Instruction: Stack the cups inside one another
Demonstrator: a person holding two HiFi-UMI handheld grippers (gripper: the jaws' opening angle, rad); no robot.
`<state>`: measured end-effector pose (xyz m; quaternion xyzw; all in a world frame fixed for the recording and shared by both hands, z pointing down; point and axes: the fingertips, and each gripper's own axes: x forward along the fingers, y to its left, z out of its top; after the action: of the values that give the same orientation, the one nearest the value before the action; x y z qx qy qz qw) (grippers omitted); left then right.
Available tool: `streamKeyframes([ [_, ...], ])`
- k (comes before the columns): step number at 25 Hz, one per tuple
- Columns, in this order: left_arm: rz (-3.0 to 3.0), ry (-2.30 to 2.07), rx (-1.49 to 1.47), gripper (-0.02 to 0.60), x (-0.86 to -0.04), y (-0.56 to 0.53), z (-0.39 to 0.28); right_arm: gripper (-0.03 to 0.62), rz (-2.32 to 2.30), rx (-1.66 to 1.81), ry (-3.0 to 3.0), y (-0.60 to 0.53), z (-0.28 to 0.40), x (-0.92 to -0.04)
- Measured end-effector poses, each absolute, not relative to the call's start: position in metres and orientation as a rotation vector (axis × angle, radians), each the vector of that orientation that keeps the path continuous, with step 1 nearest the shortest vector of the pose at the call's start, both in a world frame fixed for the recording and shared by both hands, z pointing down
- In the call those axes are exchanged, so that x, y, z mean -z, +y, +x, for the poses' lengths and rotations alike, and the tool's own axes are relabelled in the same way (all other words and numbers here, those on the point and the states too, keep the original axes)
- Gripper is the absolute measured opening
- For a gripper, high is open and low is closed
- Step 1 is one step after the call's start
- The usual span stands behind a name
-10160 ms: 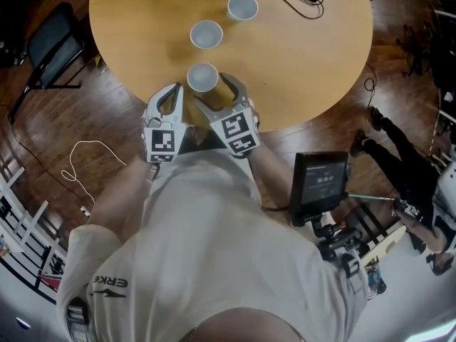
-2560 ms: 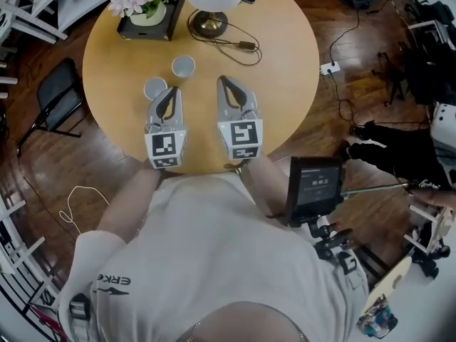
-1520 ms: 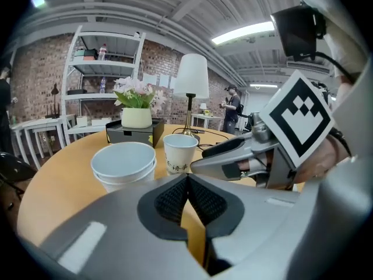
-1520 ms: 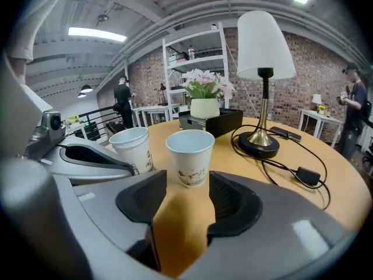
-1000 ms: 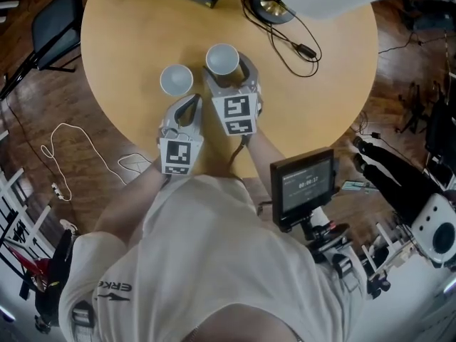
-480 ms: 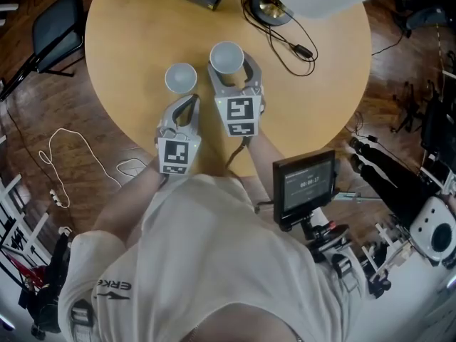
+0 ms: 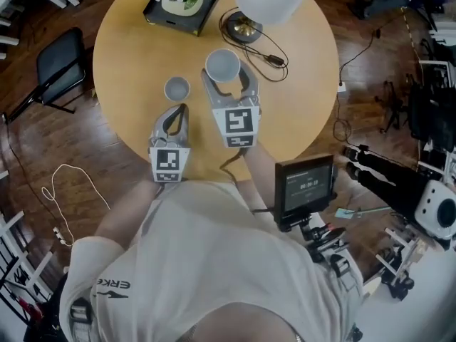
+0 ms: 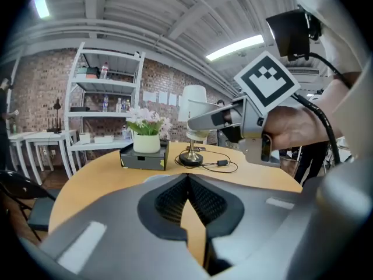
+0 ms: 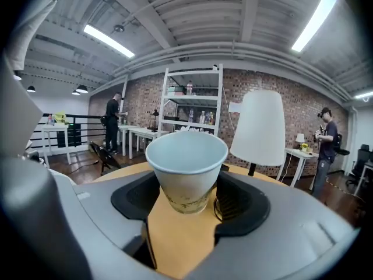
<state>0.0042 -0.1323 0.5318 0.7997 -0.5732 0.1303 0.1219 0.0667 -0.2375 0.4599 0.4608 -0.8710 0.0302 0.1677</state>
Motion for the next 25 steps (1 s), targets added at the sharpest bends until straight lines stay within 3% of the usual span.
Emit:
streamKeyframes([
  [12, 2.337, -1.889, -0.257, 0.002, -0.467, -0.129, -0.057, 0.318, 1.281, 0.071, -2.628, -0.200, 0.024, -0.367],
  [25, 2.247, -2.020, -0.214, 0.002, -0.454, -0.123, -0.116, 0.319, 1.163, 0.067, -2.676, -0.185, -0.032, -0.369],
])
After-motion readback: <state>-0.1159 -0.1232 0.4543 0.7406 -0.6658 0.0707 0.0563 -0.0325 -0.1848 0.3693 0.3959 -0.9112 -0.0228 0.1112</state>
